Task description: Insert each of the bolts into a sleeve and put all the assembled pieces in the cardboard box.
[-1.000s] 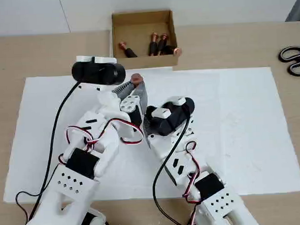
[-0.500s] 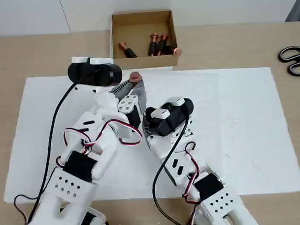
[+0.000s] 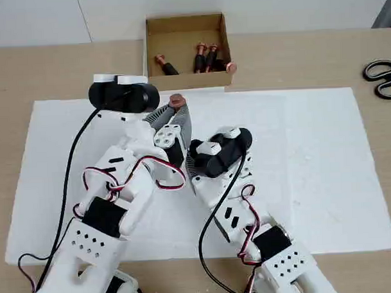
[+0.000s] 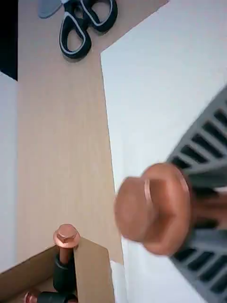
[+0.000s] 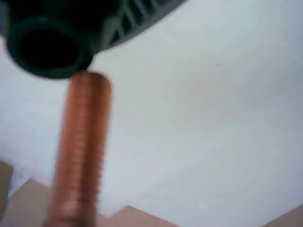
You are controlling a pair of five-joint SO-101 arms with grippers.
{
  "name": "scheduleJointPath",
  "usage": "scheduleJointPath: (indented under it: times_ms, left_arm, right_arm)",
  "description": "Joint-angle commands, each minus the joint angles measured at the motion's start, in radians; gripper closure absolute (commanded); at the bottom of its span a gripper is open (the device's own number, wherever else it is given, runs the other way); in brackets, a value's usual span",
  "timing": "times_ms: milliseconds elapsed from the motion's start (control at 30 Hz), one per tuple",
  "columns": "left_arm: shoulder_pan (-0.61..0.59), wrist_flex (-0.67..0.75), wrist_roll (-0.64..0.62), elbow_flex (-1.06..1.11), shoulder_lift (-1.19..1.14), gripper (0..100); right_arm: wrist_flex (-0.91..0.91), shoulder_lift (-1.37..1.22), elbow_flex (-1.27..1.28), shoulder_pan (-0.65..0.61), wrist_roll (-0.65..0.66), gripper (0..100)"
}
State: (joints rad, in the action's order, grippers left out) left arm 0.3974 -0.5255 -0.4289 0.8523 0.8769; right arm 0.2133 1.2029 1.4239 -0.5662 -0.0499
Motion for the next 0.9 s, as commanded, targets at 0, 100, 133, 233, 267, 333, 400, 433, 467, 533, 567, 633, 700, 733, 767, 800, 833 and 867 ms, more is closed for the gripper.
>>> scheduleJointPath:
  times_ms: [0,100,133,233,267,333,400,433,467,533,567,633,700,733,767,800,833,867]
  left_arm:
    - [0.003,0.028,-0.002,-0.039,0.040,99]
    - [-0.003,0.029,-0.002,-0.053,0.040,99]
    - [-0.003,0.029,-0.002,-0.058,0.040,99]
    - [0.003,0.029,-0.002,-0.061,0.040,99]
    - [0.003,0.029,-0.002,-0.061,0.038,99]
    - [0.003,0.029,-0.002,-0.061,0.034,99]
    - [0.003,0.029,-0.002,-0.061,0.034,99]
    - [0.003,0.029,-0.002,-0.064,0.034,99]
    - [0.003,0.029,-0.002,-0.064,0.034,99]
    - [0.003,0.029,-0.002,-0.065,0.034,99]
    - [0.003,0.029,-0.002,-0.067,0.035,99]
    - [0.003,0.029,-0.002,-0.067,0.035,99]
    - [0.003,0.031,-0.002,-0.068,0.034,99]
    - [0.003,0.034,-0.002,-0.074,0.034,99]
    - [0.003,0.035,-0.002,-0.082,0.034,99]
    - [0.003,0.035,-0.002,-0.088,0.034,99]
    - [0.003,0.035,-0.002,-0.094,0.034,99]
    - [0.002,0.035,-0.002,-0.097,0.034,99]
  right_arm:
    - [-0.019,0.025,-0.006,0.004,-0.006,99.5]
    - [-0.019,0.025,-0.006,0.004,-0.006,99.5]
    - [-0.019,0.025,-0.006,0.004,-0.006,99.5]
    - [-0.019,0.025,-0.006,0.004,-0.006,99.5]
    - [-0.019,0.025,-0.006,0.004,-0.006,99.5]
    - [-0.019,0.025,-0.006,0.004,-0.006,99.5]
    - [-0.019,0.025,-0.006,0.004,-0.006,99.5]
    - [-0.019,0.025,-0.006,0.004,-0.006,99.5]
    - [-0.019,0.025,-0.006,0.004,-0.006,99.5]
    - [-0.019,0.025,-0.006,0.004,-0.006,99.5]
    - [-0.019,0.025,-0.006,0.004,-0.006,99.5]
    - [-0.019,0.025,-0.006,0.004,-0.006,99.5]
    - [-0.019,0.025,-0.006,0.004,-0.006,99.5]
    - [-0.019,0.025,-0.006,0.004,-0.006,99.5]
    - [-0.019,0.025,-0.006,0.004,-0.006,99.5]
    - [-0.019,0.025,-0.006,0.004,-0.006,99.5]
    - [-0.019,0.025,-0.006,0.004,-0.006,99.5]
    - [-0.019,0.025,-0.006,0.004,-0.006,99.5]
